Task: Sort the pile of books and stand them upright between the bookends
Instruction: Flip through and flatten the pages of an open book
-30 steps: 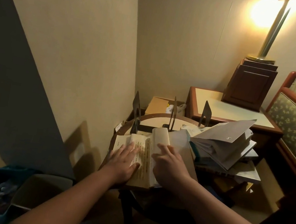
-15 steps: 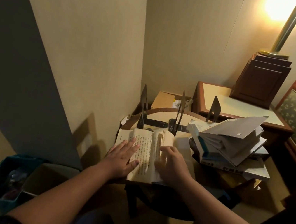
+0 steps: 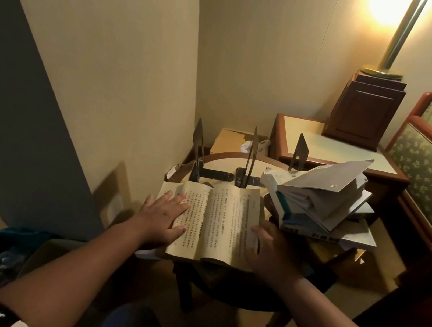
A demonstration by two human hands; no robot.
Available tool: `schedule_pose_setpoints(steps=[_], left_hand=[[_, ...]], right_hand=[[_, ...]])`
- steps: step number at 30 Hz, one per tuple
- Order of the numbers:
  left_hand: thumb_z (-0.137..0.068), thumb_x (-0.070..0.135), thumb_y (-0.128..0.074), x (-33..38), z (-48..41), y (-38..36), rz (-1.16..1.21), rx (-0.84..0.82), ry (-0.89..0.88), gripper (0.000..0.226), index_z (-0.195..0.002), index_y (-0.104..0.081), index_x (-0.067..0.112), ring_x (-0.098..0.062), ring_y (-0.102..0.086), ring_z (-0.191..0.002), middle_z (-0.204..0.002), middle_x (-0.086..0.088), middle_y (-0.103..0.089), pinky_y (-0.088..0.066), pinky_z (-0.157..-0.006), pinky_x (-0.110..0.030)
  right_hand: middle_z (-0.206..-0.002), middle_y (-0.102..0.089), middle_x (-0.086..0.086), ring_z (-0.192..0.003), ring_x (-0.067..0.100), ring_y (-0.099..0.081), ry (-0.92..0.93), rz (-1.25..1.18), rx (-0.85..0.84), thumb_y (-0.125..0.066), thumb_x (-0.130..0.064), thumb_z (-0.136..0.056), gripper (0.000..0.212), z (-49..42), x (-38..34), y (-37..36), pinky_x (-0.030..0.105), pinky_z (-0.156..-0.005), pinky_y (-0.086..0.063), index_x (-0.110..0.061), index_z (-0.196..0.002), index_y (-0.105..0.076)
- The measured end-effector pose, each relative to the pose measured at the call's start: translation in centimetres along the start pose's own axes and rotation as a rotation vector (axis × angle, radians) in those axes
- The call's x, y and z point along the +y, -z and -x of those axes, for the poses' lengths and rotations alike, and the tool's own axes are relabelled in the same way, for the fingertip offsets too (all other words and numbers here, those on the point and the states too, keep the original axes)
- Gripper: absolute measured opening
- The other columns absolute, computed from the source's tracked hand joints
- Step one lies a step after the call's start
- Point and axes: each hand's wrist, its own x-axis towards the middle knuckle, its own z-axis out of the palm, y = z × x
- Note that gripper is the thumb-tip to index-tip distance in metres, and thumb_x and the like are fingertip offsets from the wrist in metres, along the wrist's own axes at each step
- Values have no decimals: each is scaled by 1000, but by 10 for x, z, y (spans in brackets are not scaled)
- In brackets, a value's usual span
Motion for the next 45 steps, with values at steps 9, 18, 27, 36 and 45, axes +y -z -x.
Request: schedule_pose_setpoints(steps=[9,18,27,36,45], left_hand=[[-88,72,-41,49,-14,8,-72,-95,-204,81,-154,-5,42,-17,0,-152,-164,11,2,7,-117,-63],[-84,77,-43,51,-20,-9,-77,-155,-188,88,-154,-3,43,-26,8,-151,-163,13,10,5,-115,-63],[-85,76,-41,44,-18,-14,-33,-137,-197,83,-153,-2,46,-21,9,-151,-161,18,13,7,-116,-59],[-68,91,-27,35,-17,-17,48,-139,-214,95,-151,-4,50,-16,11,-150,-153,28,18,11,-117,-61],[-70,92,-19,32,-14,-28,52,-72,-219,87,-146,1,55,-15,10,-151,-157,26,15,8,-118,-60]], right_hand=[[-139,-56,9,-135,31,-48,372,188,-115,-48,-35,-92,45,19,1,-4,58,-105,-43,-16,-131,-58],[-165,-11,2,-152,26,-5,292,424,-382,1,-79,-79,97,20,-8,9,49,-117,5,-23,-157,-13],[-165,0,8,-152,34,-1,168,395,-500,-37,-48,-102,66,-75,-32,12,52,-120,-18,-19,-157,-16],[-166,-3,1,-152,24,2,272,309,-468,4,-83,-79,101,36,-19,17,44,-122,0,-22,-158,-8],[-166,8,-5,-152,22,11,97,120,-454,-39,-58,-98,79,17,-34,1,35,-116,7,-21,-159,-4]])
